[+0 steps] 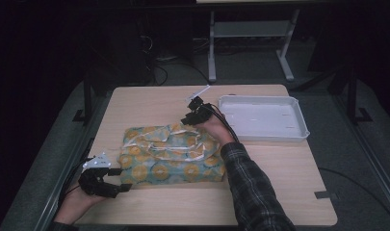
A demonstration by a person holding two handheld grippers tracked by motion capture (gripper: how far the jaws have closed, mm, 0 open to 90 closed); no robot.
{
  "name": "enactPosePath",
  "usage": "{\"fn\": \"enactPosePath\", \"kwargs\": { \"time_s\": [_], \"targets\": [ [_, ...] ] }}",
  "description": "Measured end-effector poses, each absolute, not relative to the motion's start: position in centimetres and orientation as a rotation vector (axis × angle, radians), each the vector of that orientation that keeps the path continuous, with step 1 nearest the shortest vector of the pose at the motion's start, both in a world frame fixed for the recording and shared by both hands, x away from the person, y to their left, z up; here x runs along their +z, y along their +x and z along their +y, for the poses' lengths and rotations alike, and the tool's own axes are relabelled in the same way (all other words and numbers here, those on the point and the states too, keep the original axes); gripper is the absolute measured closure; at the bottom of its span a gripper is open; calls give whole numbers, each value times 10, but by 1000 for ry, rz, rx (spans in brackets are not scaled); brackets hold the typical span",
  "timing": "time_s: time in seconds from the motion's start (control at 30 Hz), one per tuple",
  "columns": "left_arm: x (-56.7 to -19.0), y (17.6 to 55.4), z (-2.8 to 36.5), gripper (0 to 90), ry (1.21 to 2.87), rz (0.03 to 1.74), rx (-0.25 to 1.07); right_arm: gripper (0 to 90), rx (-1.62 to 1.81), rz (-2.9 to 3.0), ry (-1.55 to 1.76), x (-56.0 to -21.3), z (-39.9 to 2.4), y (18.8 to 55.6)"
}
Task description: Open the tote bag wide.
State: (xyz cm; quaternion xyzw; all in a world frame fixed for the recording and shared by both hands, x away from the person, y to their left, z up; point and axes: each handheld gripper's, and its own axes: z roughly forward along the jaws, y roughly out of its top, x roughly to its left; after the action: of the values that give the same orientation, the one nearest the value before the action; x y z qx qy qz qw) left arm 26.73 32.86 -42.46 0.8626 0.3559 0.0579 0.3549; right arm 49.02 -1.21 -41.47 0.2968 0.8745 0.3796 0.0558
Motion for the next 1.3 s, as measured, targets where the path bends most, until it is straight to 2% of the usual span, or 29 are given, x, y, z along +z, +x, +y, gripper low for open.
{"fn": "enactPosePath", "kwargs": {
  "time_s": [0.2,0.8,1.3],
  "targets": [
    [-421,268,330,230,2240,916,158,451,1237,2643,881,-394,-27,472],
    [-408,277,322,240,2233,932,174,428,1229,2620,861,-387,-80,404],
    [-384,307,313,242,2221,913,225,452,1173,2644,873,-394,-90,390]
  ]
}}
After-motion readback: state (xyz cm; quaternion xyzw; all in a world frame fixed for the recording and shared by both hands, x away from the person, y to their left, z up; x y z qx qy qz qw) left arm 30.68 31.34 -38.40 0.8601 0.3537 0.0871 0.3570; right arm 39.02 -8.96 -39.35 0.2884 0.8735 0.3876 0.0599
